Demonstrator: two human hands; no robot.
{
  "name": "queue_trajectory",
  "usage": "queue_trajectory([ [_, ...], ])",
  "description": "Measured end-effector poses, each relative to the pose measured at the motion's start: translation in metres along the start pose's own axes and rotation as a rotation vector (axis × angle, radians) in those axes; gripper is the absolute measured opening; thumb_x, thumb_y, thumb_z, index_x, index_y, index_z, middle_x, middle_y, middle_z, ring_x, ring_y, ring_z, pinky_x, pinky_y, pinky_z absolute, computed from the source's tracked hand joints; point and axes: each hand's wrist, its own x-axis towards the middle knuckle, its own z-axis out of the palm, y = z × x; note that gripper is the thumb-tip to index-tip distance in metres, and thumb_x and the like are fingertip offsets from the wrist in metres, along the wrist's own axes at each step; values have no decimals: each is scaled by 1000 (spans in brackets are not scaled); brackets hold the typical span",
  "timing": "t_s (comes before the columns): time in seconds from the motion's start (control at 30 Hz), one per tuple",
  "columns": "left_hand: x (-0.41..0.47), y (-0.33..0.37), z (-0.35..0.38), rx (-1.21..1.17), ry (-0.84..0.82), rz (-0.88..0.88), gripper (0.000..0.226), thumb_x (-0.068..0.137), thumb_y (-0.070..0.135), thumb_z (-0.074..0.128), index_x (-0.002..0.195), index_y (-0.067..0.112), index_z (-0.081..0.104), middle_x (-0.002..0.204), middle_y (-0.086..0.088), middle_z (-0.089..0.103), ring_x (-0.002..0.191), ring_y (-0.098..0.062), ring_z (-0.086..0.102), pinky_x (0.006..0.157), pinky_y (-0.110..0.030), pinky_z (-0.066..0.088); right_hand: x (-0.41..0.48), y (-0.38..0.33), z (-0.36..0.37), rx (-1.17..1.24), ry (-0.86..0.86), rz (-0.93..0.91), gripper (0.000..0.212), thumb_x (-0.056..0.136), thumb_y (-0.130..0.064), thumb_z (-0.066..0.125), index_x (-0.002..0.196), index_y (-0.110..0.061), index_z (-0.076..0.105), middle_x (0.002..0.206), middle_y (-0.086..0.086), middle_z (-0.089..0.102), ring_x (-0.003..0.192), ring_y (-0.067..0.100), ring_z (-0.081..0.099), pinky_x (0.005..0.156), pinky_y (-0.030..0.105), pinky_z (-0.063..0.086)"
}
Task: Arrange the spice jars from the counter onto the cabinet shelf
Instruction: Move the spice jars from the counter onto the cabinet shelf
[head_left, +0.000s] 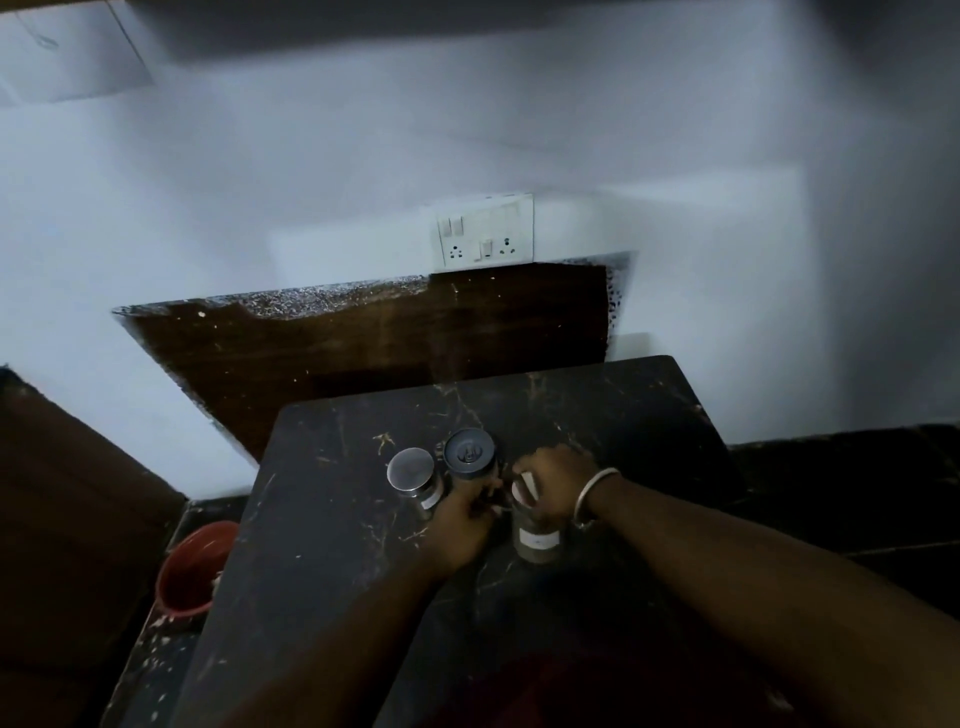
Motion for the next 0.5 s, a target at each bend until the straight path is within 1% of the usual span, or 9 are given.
queue_trajectory([
  [0.07,-2,12,-6,-107,-4,61,36,106,14,56,140,27,54,132,4,66,118,-3,65,100,-25,54,-7,-15,-35,285,-54,23,64,67,-27,86,124,-25,57,110,0,69,100,22,68,90,43,59],
  [0.1,-3,22,-10,-160,-14,106,39,107,21,53,145,30,50,134,4,66,118,-4,66,101,-30,56,-11,-23,-55,387,-50,13,68,64,-26,88,123,-26,55,107,0,70,97,21,70,88,45,60],
  [0.17,-6,50,-19,-268,-11,210,40,109,30,47,148,40,46,133,6,68,120,-10,67,100,-37,57,-22,-34,-98,468,24,-35,63,59,-27,90,112,-28,57,102,1,72,93,21,72,86,49,61],
  [0.23,-9,83,-28,-412,36,282,44,109,34,43,153,36,40,140,3,64,126,-15,65,104,-39,55,-40,-46,-138,541,101,-102,59,59,-28,93,108,-29,59,102,4,73,92,23,74,83,49,63],
  [0.3,-14,118,-39,-557,108,353,53,106,36,39,157,22,34,148,-5,58,133,-21,61,104,-36,54,-59,-61,-166,693,234,-197,56,61,-36,92,106,-25,61,99,6,77,90,21,76,81,42,64],
  [0.37,-22,154,-48,-684,162,444,49,105,38,38,152,22,40,144,-5,60,129,-20,64,98,-33,55,-79,-81,-181,865,461,-315,49,65,-41,88,102,-19,66,99,7,78,93,21,76,80,33,63],
  [0.4,-28,172,-53,-750,181,480,45,105,38,39,147,21,45,139,-4,63,123,-19,66,95,-32,56,-88,-91,-183,971,581,-385,40,70,-38,85,99,-16,69,102,9,78,97,24,76,82,32,63],
  [0.47,-41,203,-61,-867,185,533,41,105,37,43,137,13,50,122,-10,66,106,-20,68,87,-33,56,-105,-109,-182,1195,737,-519,23,84,-29,77,101,-15,71,112,14,75,107,32,72,90,41,60],
  [0.5,-46,215,-64,-904,171,551,38,105,36,44,132,11,52,116,-12,64,100,-21,67,85,-36,55,-112,-116,-180,1299,769,-569,22,89,-28,73,106,-14,70,119,17,72,113,38,68,94,47,58],
])
